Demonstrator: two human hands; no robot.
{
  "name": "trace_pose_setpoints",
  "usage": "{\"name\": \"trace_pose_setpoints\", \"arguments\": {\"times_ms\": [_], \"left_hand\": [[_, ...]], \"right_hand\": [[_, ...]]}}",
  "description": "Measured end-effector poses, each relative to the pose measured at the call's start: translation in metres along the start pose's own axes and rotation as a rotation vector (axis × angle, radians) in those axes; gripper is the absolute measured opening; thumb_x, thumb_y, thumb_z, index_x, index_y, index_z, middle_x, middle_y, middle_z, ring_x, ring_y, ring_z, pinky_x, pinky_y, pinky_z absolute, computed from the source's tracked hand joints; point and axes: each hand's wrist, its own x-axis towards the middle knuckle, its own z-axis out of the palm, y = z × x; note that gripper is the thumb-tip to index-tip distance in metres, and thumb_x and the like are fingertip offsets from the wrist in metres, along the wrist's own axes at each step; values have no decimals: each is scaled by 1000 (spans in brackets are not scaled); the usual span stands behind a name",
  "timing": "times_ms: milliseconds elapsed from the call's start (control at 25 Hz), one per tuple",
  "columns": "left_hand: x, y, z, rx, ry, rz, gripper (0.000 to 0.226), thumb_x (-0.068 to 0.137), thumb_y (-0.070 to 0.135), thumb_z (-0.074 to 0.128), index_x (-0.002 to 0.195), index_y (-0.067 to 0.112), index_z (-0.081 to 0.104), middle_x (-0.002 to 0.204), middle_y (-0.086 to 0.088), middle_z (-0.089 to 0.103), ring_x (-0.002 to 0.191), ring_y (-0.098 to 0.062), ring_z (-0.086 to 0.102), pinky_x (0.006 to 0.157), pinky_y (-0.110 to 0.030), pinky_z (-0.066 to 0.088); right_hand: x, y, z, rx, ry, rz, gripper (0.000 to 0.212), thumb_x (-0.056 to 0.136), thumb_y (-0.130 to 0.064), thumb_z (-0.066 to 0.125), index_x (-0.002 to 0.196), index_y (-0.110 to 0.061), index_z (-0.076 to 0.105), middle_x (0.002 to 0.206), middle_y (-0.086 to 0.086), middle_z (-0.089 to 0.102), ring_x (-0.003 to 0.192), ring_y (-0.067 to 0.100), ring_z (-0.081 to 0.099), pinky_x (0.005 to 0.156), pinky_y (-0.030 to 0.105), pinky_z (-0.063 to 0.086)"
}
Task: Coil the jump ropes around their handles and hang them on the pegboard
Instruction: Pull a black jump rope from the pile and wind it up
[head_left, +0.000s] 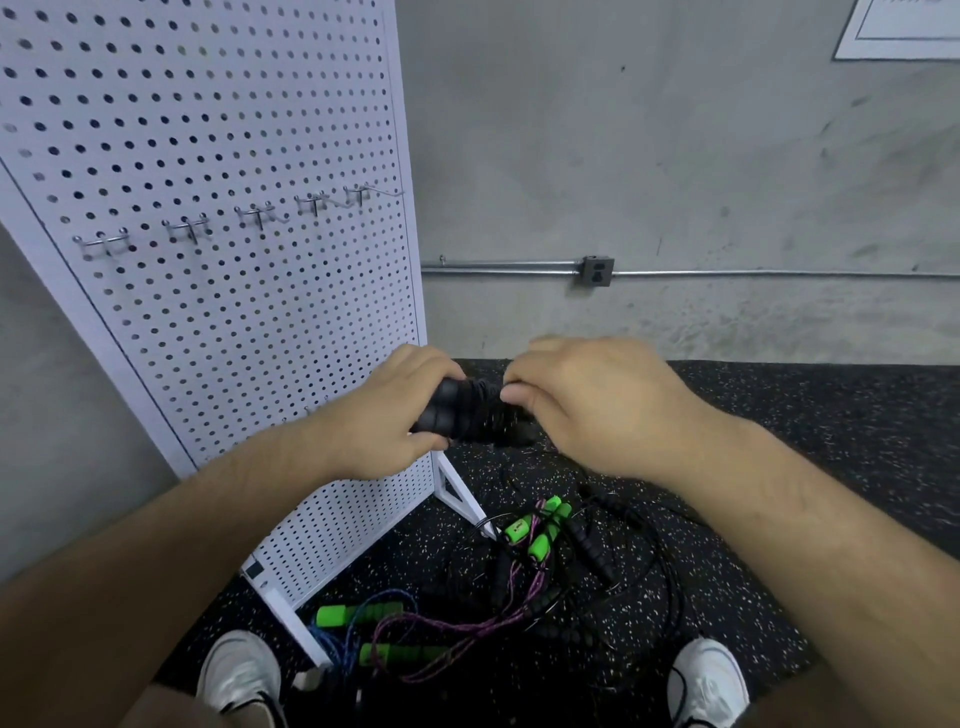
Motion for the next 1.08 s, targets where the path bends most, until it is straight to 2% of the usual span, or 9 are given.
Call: {"name": "trace_pose_setpoints", "arguments": {"times_ms": [280, 400, 480, 560, 640, 760, 840, 920, 1080], "left_hand": [[-14, 44, -6, -149, -35, 139, 60, 84, 18, 80, 131, 29, 45, 127, 33, 31, 128, 7, 31, 106, -5, 22], [-25, 61, -18, -341, 4, 144, 62, 82, 12, 83, 132, 24, 47, 132, 19, 43, 127, 3, 43, 105, -7, 32], [-26, 67, -23, -521, 96, 91, 63, 80, 7, 83, 130, 23, 48, 130, 5, 49, 122, 1, 54, 101, -13, 44], [-21, 65, -22, -503, 272, 74, 62, 79, 15, 86, 127, 28, 49, 130, 6, 50, 123, -4, 54, 102, -19, 46], [-13, 56, -18, -421, 422, 69, 61, 76, 26, 82, 126, 33, 48, 127, 16, 48, 125, -10, 50, 107, -25, 41], [-2, 38, -13, -295, 535, -4, 60, 80, 25, 83, 130, 21, 51, 121, 14, 48, 117, -4, 42, 105, -13, 29], [3, 29, -12, -240, 569, -83, 62, 82, 25, 82, 134, 16, 51, 124, 7, 49, 115, -5, 40, 106, -15, 28], [7, 22, -11, -213, 570, -179, 65, 86, 33, 78, 141, 17, 47, 129, 4, 50, 120, -9, 41, 110, -30, 32], [4, 20, -12, -333, 427, -298, 71, 96, 46, 61, 156, 28, 27, 144, 5, 43, 134, -7, 36, 116, -34, 27]], "right_hand": [[14, 62, 17, 210, 121, 19, 26, 100, -42, 50, 107, -28, 70, 99, -12, 63, 93, 10, 57, 76, 32, 48], [18, 71, 32, 430, 94, 28, 18, 101, -35, 55, 100, -25, 69, 93, -12, 65, 89, 6, 59, 82, 30, 48], [13, 66, 38, 691, 16, 156, 13, 101, -31, 55, 95, -23, 64, 88, -6, 67, 81, 13, 64, 79, 34, 56], [7, 46, 51, 693, -151, 246, 15, 103, -17, 51, 91, -14, 60, 84, 3, 67, 75, 19, 66, 75, 28, 60], [10, 10, 63, 676, -295, 303, 31, 108, -24, 37, 87, -16, 58, 80, 5, 68, 69, 17, 68, 68, 31, 61], [21, -34, 78, 784, -86, 233, 26, 109, -29, 33, 89, -20, 47, 73, 4, 58, 51, 8, 59, 46, 27, 48], [28, -44, 79, 820, 8, 244, 20, 108, -26, 36, 95, -18, 48, 74, 2, 56, 55, 10, 57, 50, 32, 47], [32, -42, 81, 750, 79, 244, 20, 107, -25, 38, 104, -12, 52, 81, 4, 60, 64, 15, 55, 58, 37, 44], [28, -44, 78, 466, 228, 196, 21, 105, -26, 43, 109, -9, 55, 88, 2, 57, 69, 16, 50, 61, 29, 35]]}}
